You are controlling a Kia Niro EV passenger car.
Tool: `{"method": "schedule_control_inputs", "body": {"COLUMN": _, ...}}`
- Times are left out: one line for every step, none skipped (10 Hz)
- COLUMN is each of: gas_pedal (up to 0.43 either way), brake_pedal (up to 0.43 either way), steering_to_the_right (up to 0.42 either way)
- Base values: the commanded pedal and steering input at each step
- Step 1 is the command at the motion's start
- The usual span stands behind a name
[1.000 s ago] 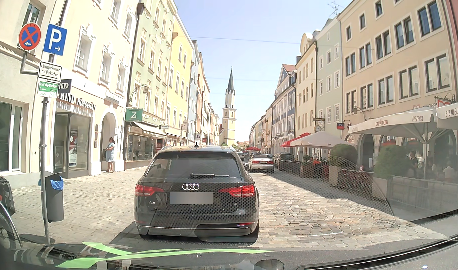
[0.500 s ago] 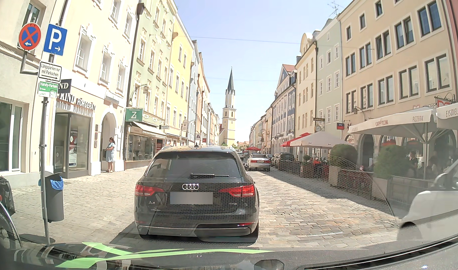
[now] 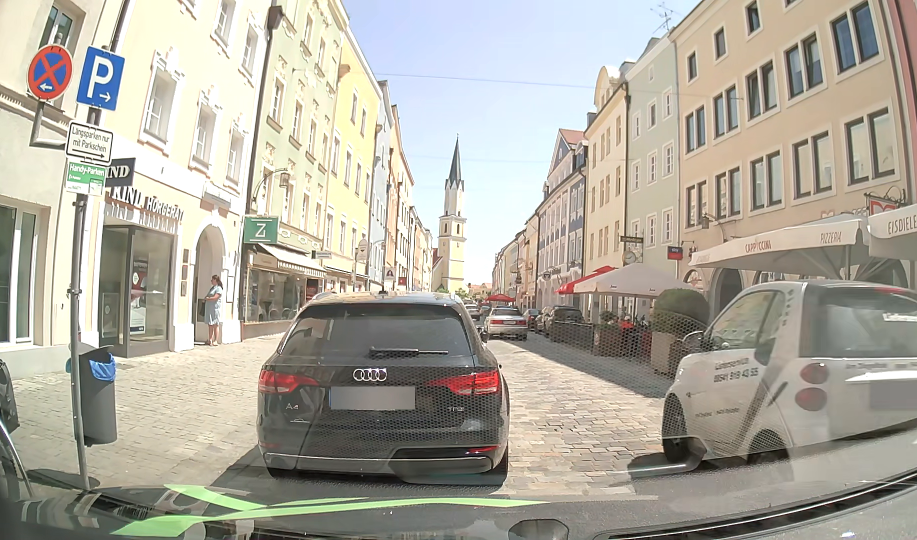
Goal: Follow the waypoints while adhering to traffic rules and regulations
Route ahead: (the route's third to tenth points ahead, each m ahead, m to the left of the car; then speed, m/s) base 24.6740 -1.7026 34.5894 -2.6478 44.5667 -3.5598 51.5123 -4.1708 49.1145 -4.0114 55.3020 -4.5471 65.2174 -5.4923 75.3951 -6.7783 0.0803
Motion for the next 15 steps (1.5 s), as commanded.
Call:
{"method": "schedule_control_inputs", "body": {"gas_pedal": 0.0, "brake_pedal": 0.0, "steering_to_the_right": 0.972}}
{"method": "schedule_control_inputs", "body": {"gas_pedal": 0.0, "brake_pedal": 0.0, "steering_to_the_right": 0.972}}
{"method": "schedule_control_inputs", "body": {"gas_pedal": 0.008, "brake_pedal": 0.0, "steering_to_the_right": 0.972}}
{"method": "schedule_control_inputs", "body": {"gas_pedal": 0.008, "brake_pedal": 0.0, "steering_to_the_right": 0.971}}
{"method": "schedule_control_inputs", "body": {"gas_pedal": 0.008, "brake_pedal": 0.0, "steering_to_the_right": 0.971}}
{"method": "schedule_control_inputs", "body": {"gas_pedal": 0.008, "brake_pedal": 0.0, "steering_to_the_right": 0.97}}
{"method": "schedule_control_inputs", "body": {"gas_pedal": 0.028, "brake_pedal": 0.0, "steering_to_the_right": 0.97}}
{"method": "schedule_control_inputs", "body": {"gas_pedal": 0.028, "brake_pedal": 0.0, "steering_to_the_right": 0.97}}
{"method": "schedule_control_inputs", "body": {"gas_pedal": 0.047, "brake_pedal": 0.0, "steering_to_the_right": 0.969}}
{"method": "schedule_control_inputs", "body": {"gas_pedal": 0.047, "brake_pedal": 0.0, "steering_to_the_right": 0.968}}
{"method": "schedule_control_inputs", "body": {"gas_pedal": 0.047, "brake_pedal": 0.0, "steering_to_the_right": 0.967}}
{"method": "schedule_control_inputs", "body": {"gas_pedal": 0.047, "brake_pedal": 0.0, "steering_to_the_right": 0.962}}
{"method": "schedule_control_inputs", "body": {"gas_pedal": 0.047, "brake_pedal": 0.0, "steering_to_the_right": 0.952}}
{"method": "schedule_control_inputs", "body": {"gas_pedal": 0.079, "brake_pedal": 0.0, "steering_to_the_right": 0.921}}
{"method": "schedule_control_inputs", "body": {"gas_pedal": 0.098, "brake_pedal": 0.0, "steering_to_the_right": 0.885}}
